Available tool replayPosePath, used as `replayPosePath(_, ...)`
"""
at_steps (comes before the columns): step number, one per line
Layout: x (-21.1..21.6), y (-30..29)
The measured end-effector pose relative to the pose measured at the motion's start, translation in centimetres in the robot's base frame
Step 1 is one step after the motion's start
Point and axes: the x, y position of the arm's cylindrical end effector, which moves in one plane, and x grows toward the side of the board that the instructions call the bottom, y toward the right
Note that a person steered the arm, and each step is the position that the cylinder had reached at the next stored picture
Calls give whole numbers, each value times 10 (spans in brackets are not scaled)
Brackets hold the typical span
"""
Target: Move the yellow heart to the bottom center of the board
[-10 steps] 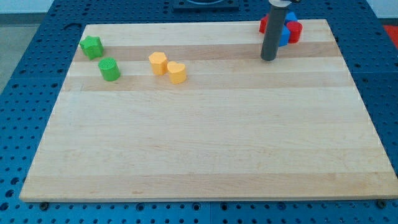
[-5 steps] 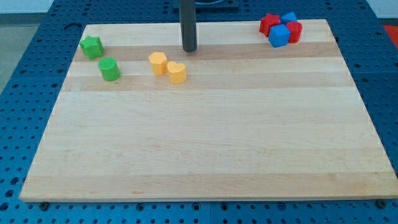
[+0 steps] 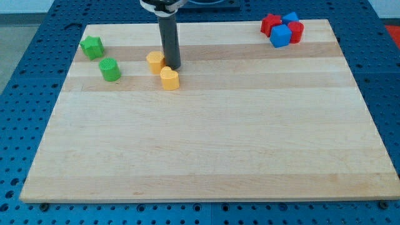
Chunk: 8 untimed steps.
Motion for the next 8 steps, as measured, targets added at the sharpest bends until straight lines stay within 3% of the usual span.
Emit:
replayPosePath(3,109,-3)
replayPosePath(6,84,-2)
replayPosePath(8,125,66)
